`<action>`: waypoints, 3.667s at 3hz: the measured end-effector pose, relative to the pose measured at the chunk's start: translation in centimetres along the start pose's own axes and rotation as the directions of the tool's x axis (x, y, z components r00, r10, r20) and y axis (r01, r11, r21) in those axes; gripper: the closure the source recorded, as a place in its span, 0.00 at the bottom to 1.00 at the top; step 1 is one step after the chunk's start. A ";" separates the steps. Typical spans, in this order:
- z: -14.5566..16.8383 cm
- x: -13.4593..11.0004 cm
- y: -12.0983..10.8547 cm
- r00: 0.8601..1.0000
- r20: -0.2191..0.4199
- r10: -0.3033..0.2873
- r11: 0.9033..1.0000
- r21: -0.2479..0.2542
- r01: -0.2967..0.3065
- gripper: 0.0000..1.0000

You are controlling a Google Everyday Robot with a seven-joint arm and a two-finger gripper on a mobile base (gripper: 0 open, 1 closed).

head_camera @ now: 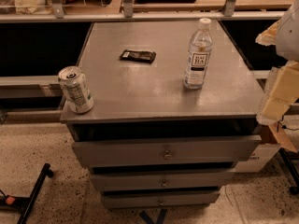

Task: Move rxbar chocolate near 7up can

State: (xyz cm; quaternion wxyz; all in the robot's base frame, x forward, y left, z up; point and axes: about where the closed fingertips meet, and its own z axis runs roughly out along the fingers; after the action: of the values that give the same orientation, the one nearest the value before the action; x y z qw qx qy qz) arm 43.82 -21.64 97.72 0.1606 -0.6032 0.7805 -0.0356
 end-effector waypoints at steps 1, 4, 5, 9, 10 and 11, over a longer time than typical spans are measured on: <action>0.0 0.0 0.0 1.000 0.000 0.000 1.000 0.000 0.000 0.00; 1.2 -11.2 -8.0 0.985 -0.001 -0.175 0.981 0.086 0.175 0.00; 0.4 -13.9 -10.4 0.979 0.005 -0.203 0.972 0.125 0.200 0.00; 11.5 -24.5 -15.0 0.970 -0.045 -0.240 0.970 0.026 0.242 0.00; 15.7 -24.5 -16.4 0.982 -0.054 -0.180 0.984 -0.001 0.180 0.00; 15.7 -24.5 -16.4 0.982 -0.054 -0.180 0.984 -0.001 0.180 0.00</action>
Offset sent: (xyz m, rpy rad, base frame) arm 0.0730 0.0767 -0.0019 -0.0460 -0.0163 0.1776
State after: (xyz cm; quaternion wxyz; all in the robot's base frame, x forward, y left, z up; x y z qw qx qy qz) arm 69.06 -0.50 92.07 0.1368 -0.6698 0.7267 -0.0677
